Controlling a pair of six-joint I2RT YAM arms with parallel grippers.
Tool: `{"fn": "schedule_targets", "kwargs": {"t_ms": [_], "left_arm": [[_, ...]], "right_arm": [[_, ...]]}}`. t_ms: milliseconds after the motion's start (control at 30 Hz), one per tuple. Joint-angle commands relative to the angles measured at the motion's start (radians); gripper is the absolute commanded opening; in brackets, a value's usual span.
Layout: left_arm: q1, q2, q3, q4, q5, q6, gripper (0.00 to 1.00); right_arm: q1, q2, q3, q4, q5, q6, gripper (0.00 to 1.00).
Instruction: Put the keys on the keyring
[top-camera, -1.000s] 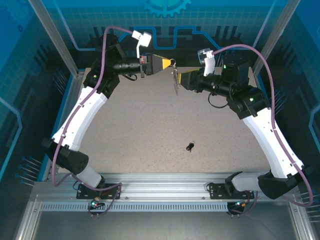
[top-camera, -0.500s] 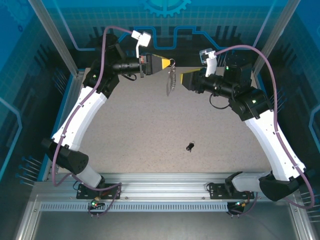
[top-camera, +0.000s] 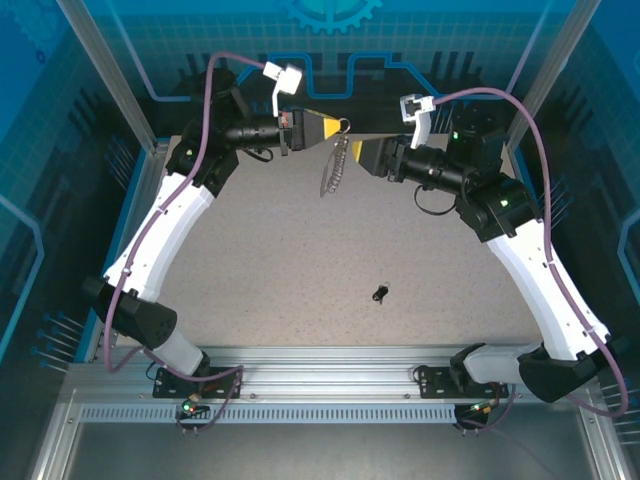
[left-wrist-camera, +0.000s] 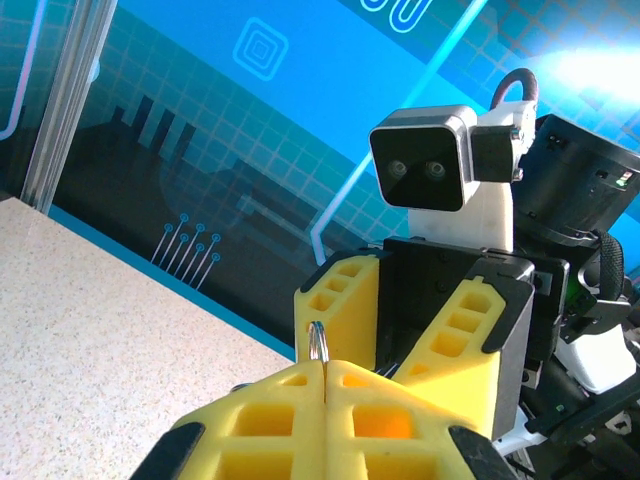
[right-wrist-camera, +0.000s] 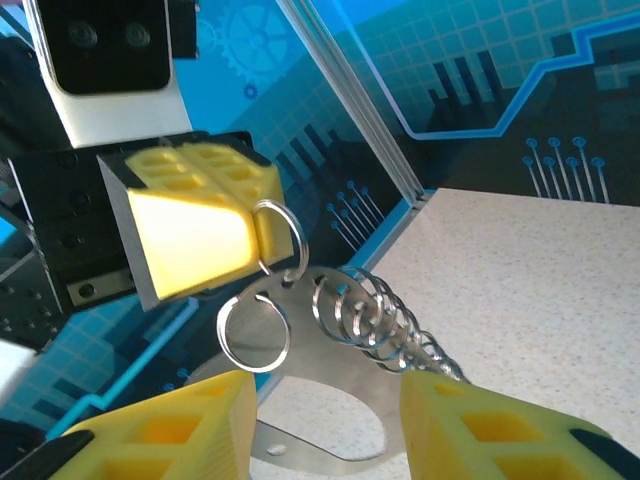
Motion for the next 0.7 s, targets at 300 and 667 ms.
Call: {"fn": "schedule_targets", "kwargs": {"t_ms": [300, 667], "left_arm": [[0.009, -0.067, -0.076, 0.020, -0.111, 0.052, 0.00], [0.009, -0.085, -0.111, 0.046, -0.124, 0.043, 0.00]], "right_arm": [[0.020, -0.007, -0.105, 0.168, -0.032, 0.349, 0.45], [0.035, -0.011, -0.175, 0.254, -0.047, 0.442, 0.46]]}}
